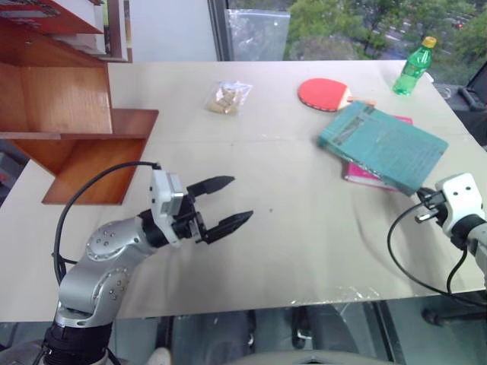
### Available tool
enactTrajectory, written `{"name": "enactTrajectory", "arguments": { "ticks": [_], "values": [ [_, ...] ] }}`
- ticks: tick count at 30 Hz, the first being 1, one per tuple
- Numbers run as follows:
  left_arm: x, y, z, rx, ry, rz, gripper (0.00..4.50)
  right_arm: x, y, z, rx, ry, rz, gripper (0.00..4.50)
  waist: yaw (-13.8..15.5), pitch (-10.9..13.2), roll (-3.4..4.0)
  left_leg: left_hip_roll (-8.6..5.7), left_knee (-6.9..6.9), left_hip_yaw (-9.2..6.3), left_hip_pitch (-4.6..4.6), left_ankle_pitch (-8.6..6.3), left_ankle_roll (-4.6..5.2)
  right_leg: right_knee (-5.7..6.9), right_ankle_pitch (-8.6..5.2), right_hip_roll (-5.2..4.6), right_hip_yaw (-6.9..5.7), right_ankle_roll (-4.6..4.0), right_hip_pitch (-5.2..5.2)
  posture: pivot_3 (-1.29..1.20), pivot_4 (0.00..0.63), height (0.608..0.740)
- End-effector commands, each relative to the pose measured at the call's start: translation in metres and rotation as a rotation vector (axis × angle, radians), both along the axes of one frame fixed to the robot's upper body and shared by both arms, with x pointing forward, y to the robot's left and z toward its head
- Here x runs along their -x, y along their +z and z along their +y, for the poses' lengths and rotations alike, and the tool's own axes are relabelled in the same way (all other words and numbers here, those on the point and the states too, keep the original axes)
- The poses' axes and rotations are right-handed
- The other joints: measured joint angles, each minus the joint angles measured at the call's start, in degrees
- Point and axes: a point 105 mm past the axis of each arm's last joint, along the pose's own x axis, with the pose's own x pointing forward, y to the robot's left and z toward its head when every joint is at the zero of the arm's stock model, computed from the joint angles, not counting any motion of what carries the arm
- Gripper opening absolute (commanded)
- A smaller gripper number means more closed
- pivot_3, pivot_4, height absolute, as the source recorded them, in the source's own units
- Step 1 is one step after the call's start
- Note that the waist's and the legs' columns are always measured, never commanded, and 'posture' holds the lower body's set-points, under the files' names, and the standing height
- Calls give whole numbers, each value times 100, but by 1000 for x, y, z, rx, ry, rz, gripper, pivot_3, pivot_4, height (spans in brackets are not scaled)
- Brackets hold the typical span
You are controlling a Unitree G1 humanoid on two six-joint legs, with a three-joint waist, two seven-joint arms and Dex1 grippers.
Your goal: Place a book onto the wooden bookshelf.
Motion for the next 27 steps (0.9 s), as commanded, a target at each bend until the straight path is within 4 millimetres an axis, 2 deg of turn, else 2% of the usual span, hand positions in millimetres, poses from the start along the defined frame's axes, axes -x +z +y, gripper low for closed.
{"name": "enactTrajectory", "arguments": {
  "ticks": [1, 10, 13, 16, 21, 23, 27],
  "values": [
    [2, 6, 0, 10, 2, -28, 4500, -4, 17, 13, -7, 46, -65, 132, -1, 0, 0, 0, 0, 0, 1, 0, 0, 0, 0, 0, 0, 0, 0, 0, 150, 740],
    [2, 1, -4, 7, -5, -8, 4500, -6, 16, 30, -37, 96, -68, 132, -1, 0, 0, 0, 0, 1, 1, 0, 0, 1, 0, 0, 1, 0, 0, 0, 150, 740],
    [0, 0, -6, 6, -8, -7, 4500, -6, 14, 28, -25, 82, -65, 132, -1, 0, 0, 0, 0, 1, 2, 0, 0, 1, 0, 0, 0, 0, 0, 0, 150, 740],
    [-2, 0, -9, 9, -10, -7, 4500, -3, 15, 10, 7, 8, -68, 132, 7, 0, 0, 0, 0, 2, 1, 0, 0, 1, 0, -1, 1, 0, 0, 0, 150, 740],
    [-5, -3, -12, 8, -13, -7, 4500, -7, 36, -16, -42, -117, -126, 132, 3, 0, 1, -1, 0, 2, 1, 0, 0, 1, 0, -1, 0, 0, 0, 0, 150, 740],
    [-6, -3, -13, 12, -14, -12, 4500, -13, 42, -24, -106, -169, -129, 132, -11, 0, 1, -1, 0, 5, 3, 0, 0, 1, 0, 0, 3, 0, 0, 0, 150, 740],
    [-7, -2, -15, 17, -13, -19, 4500, -42, 47, -49, -58, -341, -75, 132, -51, 3, 4, 1, 0, 19, 11, 0, 1, 5, 1, 2, 17, 0, -1, 0, 150, 740]
  ]
}}
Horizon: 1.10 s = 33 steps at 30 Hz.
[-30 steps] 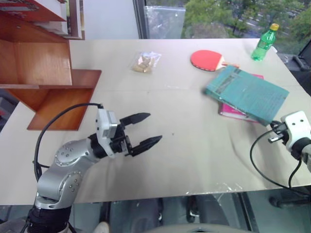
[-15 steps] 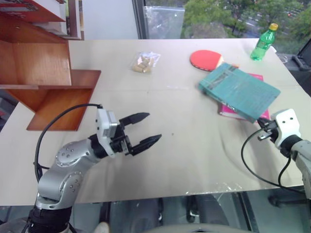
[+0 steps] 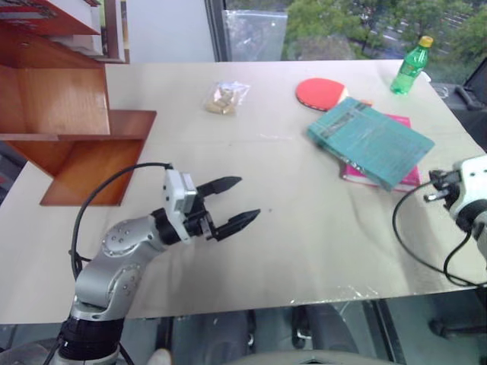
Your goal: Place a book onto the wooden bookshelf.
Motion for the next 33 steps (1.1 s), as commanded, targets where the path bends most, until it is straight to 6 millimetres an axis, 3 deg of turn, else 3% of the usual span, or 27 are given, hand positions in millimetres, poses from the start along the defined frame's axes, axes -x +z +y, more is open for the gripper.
{"name": "enactTrajectory", "arguments": {
  "ticks": [1, 7, 11, 17, 22, 26, 33],
  "values": [
    [2, 7, -1, 5, -3, -46, 4500, -17, 10, -22, 26, -120, 16, 132, -5, 0, 0, 0, 0, 2, 3, 0, 0, 2, 0, 0, 2, 0, 0, 0, 150, 740],
    [0, 8, -1, 8, 12, -57, 4500, -65, -3, -21, -36, -100, 59, 132, -51, 7, 7, -5, -11, 9, 2, 0, 1, -5, 12, 1, 9, -21, -4, 0, 150, 740],
    [1, 9, -1, 10, 21, -61, 4500, -75, -9, -4, -134, 27, 89, 132, -54, 9, 7, -4, -14, 4, -7, 0, 1, -9, 12, -1, 6, -21, -7, 0, 150, 740],
    [3, 9, 0, 9, 30, -52, 4500, -55, -35, 29, -138, 244, 182, 132, -59, 8, 7, 0, -18, 5, -8, 0, 1, -14, 11, -5, 3, -19, -6, 0, 150, 740],
    [3, 9, -2, 11, 29, -48, 4500, -36, -48, 41, -131, 300, 212, 132, -89, 10, 10, 2, -19, 6, 1, -1, 0, -8, 7, -6, 5, -12, -4, 0, 150, 740],
    [2, 10, -2, 8, 28, -47, 4500, -21, -47, 51, -153, 349, 200, 132, -94, 10, 11, 2, -19, 6, 7, -1, 0, -4, 1, -5, 6, -1, 0, 0, 150, 740],
    [2, 10, -2, 8, 31, -49, 4500, 15, -25, 70, -164, 471, 153, 132, -73, 11, 12, 2, -19, 8, 3, -1, 0, -6, 1, -6, 9, -1, -3, 0, 150, 740]
  ]
}}
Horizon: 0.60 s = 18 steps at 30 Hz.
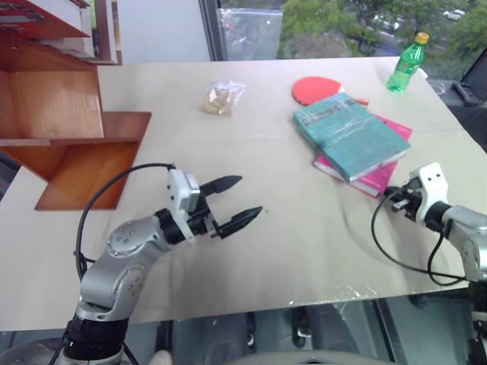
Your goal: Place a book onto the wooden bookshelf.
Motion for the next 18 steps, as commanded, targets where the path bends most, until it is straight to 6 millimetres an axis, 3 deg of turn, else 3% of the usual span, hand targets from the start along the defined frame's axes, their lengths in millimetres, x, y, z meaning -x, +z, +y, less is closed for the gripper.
{"name": "enactTrajectory", "arguments": {
  "ticks": [1, 5, 10, 14, 18],
  "values": [
    [5, 11, -2, 8, -16, -48, 4500, 12, 38, 3, -3, 42, -103, 132, 5, 0, 0, -1, 0, 0, 1, 0, 0, 0, 0, -1, 1, 1, 0, 0, 150, 740],
    [5, 10, -1, 10, -13, -51, 4500, 14, 58, 4, -9, 37, -158, 132, 6, 1, 0, -1, 0, 1, 2, -1, 1, 0, -1, 1, 1, 3, 0, 0, 150, 740],
    [2, 8, 1, 10, -10, -50, 4500, 0, 65, 8, 5, 26, -167, 132, -1, 1, 0, -1, 0, 0, 1, -1, 1, 0, -2, 3, 0, 3, -1, 0, 150, 740],
    [1, 9, 1, 11, -11, -56, 4500, -18, 51, 9, 77, 20, -114, 132, -1, 1, -2, -2, 0, 0, 0, -1, 2, 0, -1, 3, 0, 2, -2, 0, 150, 740],
    [2, 9, 1, 9, -8, -59, 4500, -29, 23, 8, 148, 36, -4, 132, 20, 1, -1, -4, 0, -2, -4, -1, 2, -2, 1, 2, -3, -3, -3, 0, 150, 740]
  ]
}}
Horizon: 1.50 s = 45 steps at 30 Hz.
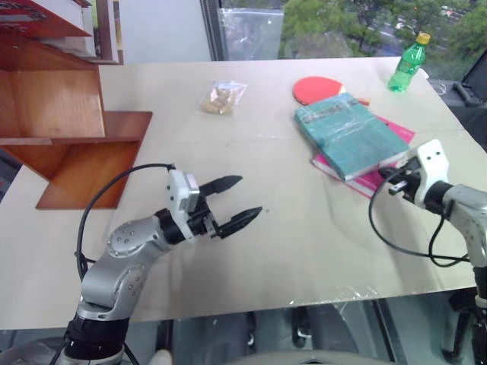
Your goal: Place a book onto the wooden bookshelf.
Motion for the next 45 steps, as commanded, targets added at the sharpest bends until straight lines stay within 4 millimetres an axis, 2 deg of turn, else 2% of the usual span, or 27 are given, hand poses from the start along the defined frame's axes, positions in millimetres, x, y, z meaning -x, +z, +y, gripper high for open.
{"name": "enactTrajectory", "arguments": {
  "ticks": [1, 5, 9, 12, 18, 21, 24, 25, 30, 33, 36, 39, 42, 43, 45],
  "values": [
    [2, 9, 1, 4, -4, -53, 4500, -6, -12, -6, 74, 7, 58, 132, -2, -2, -2, -2, 0, 2, 1, -1, 1, -1, 2, -1, 2, -3, 0, 0, 150, 740],
    [4, 9, 1, -1, -6, -54, 4500, -2, -33, -6, 157, 87, 192, 132, -11, -10, -14, -1, 0, 2, 8, -1, 2, -1, 0, -2, 2, 1, 8, 0, 150, 740],
    [6, 10, 2, -3, -1, -53, 4500, 12, -38, 5, 154, 209, 262, 132, 24, -21, -33, 2, 0, -6, 12, -1, 2, -1, -3, -2, -6, 4, 14, 0, 150, 740],
    [7, 9, 2, -5, 3, -50, 4500, 20, -38, 9, 152, 237, 254, 132, 53, -31, -48, 6, 0, -8, 10, -2, 1, -6, -2, -2, -7, 1, 14, 0, 150, 740],
    [7, 10, 3, 0, 15, -52, 4500, 29, -3, 6, 54, 161, 91, 132, 98, -39, -61, 8, 0, -9, 7, -2, 0, -11, -2, -7, -8, 2, 14, 0, 150, 740],
    [6, 10, 1, 0, 3, -50, 4500, 43, 12, 10, 54, 164, 24, 951, 110, -35, -54, 8, 0, -12, 1, -2, 0, -11, -2, -10, -11, 2, 11, 0, 150, 740],
    [3, 10, -1, 3, -11, -52, 4500, 52, 24, 21, 78, 177, -46, 2265, 110, -27, -44, 7, 0, -14, -6, -2, 1, -11, -3, -10, -13, 3, 5, 0, 150, 740],
    [2, 10, -2, 4, -17, -54, 4500, 53, 25, 23, 130, 167, -73, 2524, 109, -25, -41, 6, 0, -14, -7, -2, 1, -12, -3, -9, -14, 4, 4, 0, 150, 740],
    [-2, 10, -6, 4, -40, -59, 4500, 52, 11, 29, 379, 171, -130, 2524, 104, -23, -38, 5, 0, -13, -8, -2, 1, -12, -5, -2, -14, 8, 1, 0, 150, 740],
    [-4, 11, -7, 3, -49, -64, 4500, 47, 8, 36, 357, 167, -144, 2524, 103, -22, -37, 3, 0, -13, -10, -2, 1, -12, -6, -2, -13, 8, 0, 0, 150, 740],
    [-6, 12, -6, 2, -49, -70, 4500, 39, 0, 28, 438, 148, -143, 2524, 104, -22, -37, 2, 0, -13, -10, -2, 1, -12, -6, -1, -15, 8, 0, 0, 150, 740],
    [-5, 11, -6, 0, -49, -73, 4500, 31, -2, 20, 482, 124, -151, 1822, 107, -21, -36, 1, 0, -13, -11, -2, 1, -13, -6, -2, -16, 8, 0, 0, 150, 740],
    [-3, 10, -5, -1, -42, -76, 4500, 28, -4, 16, 496, 122, -149, 280, 104, -21, -35, 1, 0, -14, -12, -2, 1, -14, -6, -1, -16, 8, 0, 0, 150, 740],
    [-2, 10, -4, -1, -38, -75, 4500, 29, -5, 16, 513, 132, -146, 24, 104, -21, -35, 1, 0, -14, -12, -2, 1, -14, -6, -1, -16, 8, 0, 0, 150, 740],
    [-1, 9, -2, -1, -32, -75, 4500, 29, -7, 16, 519, 144, -142, 24, 104, -21, -35, 2, 0, -14, -11, -2, 1, -14, -6, -2, -16, 8, 0, 0, 150, 740]
  ]
}}
